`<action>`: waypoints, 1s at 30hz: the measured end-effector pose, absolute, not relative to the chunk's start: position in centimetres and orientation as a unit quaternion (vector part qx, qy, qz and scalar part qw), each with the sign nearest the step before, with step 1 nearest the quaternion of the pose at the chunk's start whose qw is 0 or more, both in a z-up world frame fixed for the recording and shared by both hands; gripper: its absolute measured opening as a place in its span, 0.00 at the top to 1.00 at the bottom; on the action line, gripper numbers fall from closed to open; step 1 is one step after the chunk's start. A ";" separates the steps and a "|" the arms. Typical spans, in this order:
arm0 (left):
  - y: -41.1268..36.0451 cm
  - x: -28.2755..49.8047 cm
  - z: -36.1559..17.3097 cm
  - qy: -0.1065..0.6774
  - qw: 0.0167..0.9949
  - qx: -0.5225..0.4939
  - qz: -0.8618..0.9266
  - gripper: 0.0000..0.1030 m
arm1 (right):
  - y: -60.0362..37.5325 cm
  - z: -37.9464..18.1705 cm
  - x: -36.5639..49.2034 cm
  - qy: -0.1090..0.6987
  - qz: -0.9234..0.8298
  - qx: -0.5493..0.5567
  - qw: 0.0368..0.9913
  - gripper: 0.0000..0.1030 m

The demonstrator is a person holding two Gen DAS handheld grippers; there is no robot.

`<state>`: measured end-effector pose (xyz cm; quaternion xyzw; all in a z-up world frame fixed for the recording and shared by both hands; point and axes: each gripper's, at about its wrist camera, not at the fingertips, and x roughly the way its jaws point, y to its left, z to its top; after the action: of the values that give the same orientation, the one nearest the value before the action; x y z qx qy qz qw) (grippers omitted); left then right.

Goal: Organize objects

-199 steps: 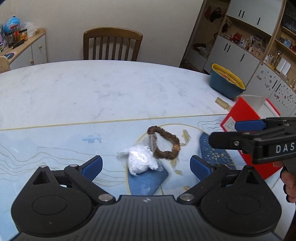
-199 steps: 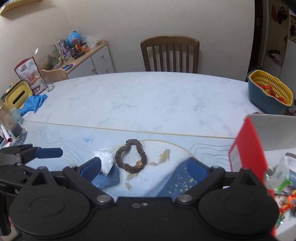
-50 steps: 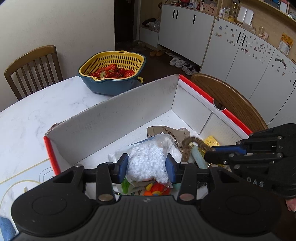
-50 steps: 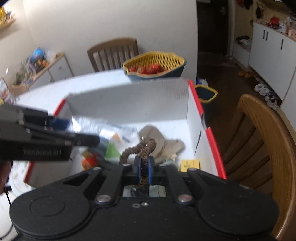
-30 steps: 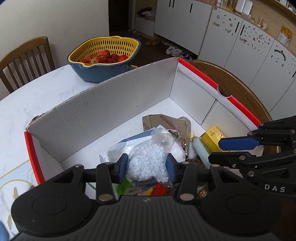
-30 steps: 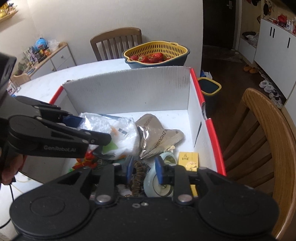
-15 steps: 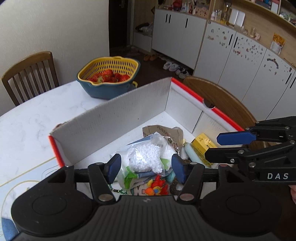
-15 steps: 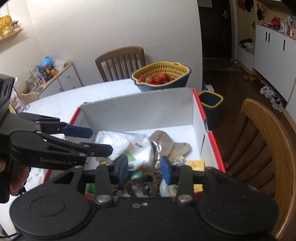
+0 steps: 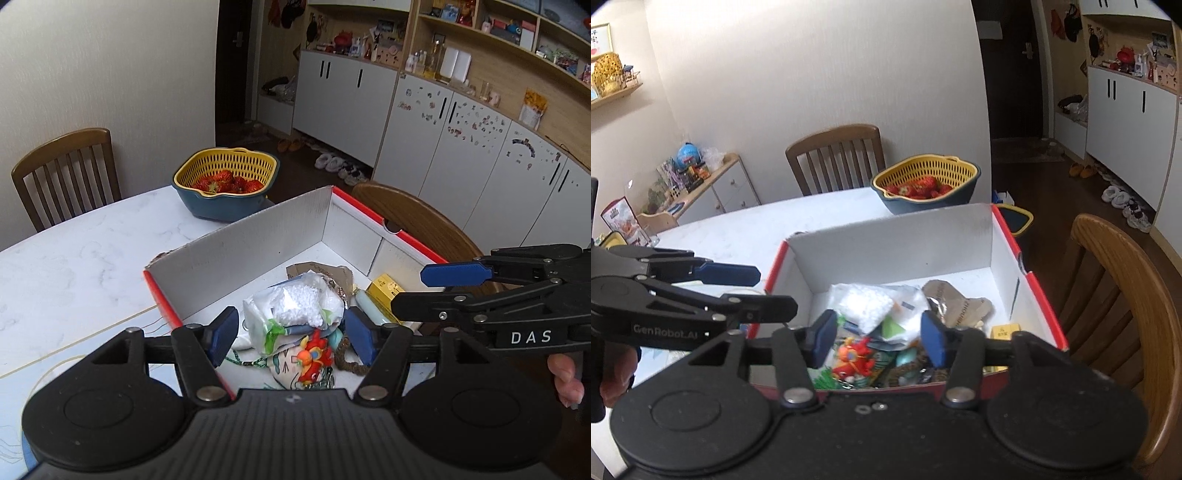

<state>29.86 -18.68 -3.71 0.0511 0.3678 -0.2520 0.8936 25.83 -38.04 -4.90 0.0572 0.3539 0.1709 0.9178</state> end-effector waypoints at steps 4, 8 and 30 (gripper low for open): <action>-17.4 28.9 -3.3 0.359 0.896 0.052 -0.254 0.38 | -37.0 -4.4 24.7 0.344 0.168 0.058 0.922 0.45; -16.1 28.0 -3.0 0.353 0.898 0.047 -0.258 0.31 | -35.8 -3.9 23.6 0.336 0.163 0.058 0.926 0.39; -10.6 24.1 -1.9 0.328 0.904 0.016 -0.273 0.07 | -31.4 -1.5 17.2 0.281 0.138 0.069 0.947 0.07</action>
<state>24.06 -10.61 -1.86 0.0157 0.3280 -0.2732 0.9042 17.19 -31.40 -1.50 0.0694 0.2809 0.1376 0.9473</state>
